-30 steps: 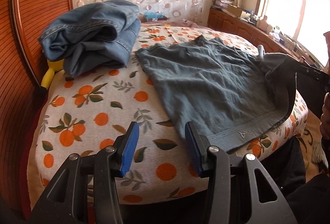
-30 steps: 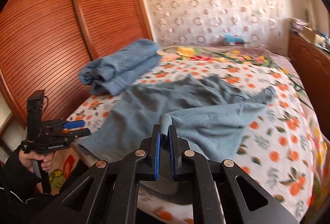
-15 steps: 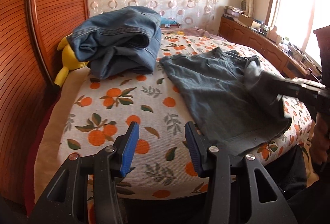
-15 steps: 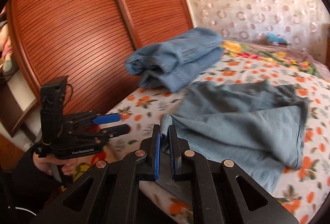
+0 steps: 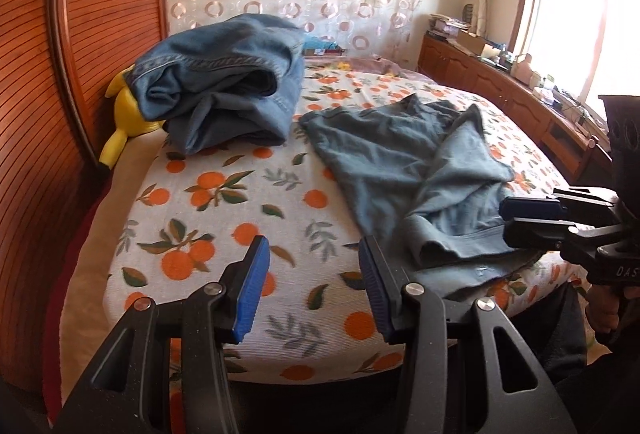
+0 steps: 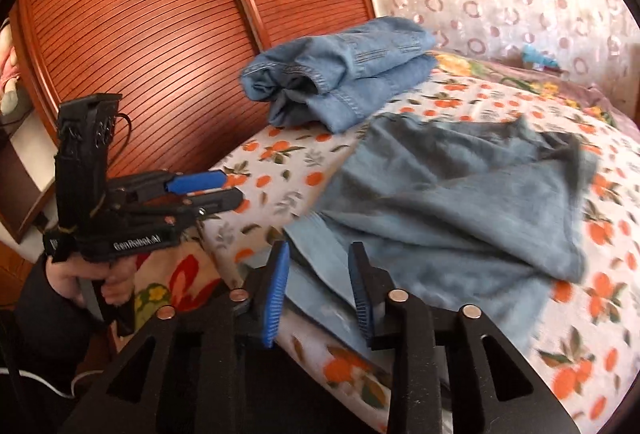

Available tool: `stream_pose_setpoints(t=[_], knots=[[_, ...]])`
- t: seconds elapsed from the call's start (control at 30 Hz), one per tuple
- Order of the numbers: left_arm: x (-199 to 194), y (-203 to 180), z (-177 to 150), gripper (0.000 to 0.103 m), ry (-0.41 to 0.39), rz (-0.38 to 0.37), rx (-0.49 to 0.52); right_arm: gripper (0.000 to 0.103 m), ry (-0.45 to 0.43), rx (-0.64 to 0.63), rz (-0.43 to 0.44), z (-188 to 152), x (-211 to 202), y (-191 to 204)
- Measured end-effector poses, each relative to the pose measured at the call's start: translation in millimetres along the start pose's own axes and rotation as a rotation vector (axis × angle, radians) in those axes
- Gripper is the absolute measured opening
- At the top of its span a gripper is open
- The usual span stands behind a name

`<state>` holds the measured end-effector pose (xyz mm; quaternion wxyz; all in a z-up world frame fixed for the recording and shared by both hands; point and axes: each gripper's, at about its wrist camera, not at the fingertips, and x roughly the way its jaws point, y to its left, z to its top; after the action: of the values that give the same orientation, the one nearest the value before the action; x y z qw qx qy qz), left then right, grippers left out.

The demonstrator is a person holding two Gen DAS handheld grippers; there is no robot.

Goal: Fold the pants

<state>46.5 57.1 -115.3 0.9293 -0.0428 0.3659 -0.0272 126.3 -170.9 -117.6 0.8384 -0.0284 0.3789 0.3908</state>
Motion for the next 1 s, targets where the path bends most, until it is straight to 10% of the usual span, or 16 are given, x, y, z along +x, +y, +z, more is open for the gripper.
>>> stream_pose_setpoints(t=[0.5, 1.0], knots=[[19.2, -47.4, 13.2, 0.047, 0.013, -0.115, 0.059, 0.038, -0.056, 0.169, -0.289, -15.3, -30.1, -103.7], [35.2, -53.7, 4.0, 0.036, 0.059, -0.154, 0.059, 0.038, 0.056, 0.154, -0.286, 3.0, 6.1, -125.4]])
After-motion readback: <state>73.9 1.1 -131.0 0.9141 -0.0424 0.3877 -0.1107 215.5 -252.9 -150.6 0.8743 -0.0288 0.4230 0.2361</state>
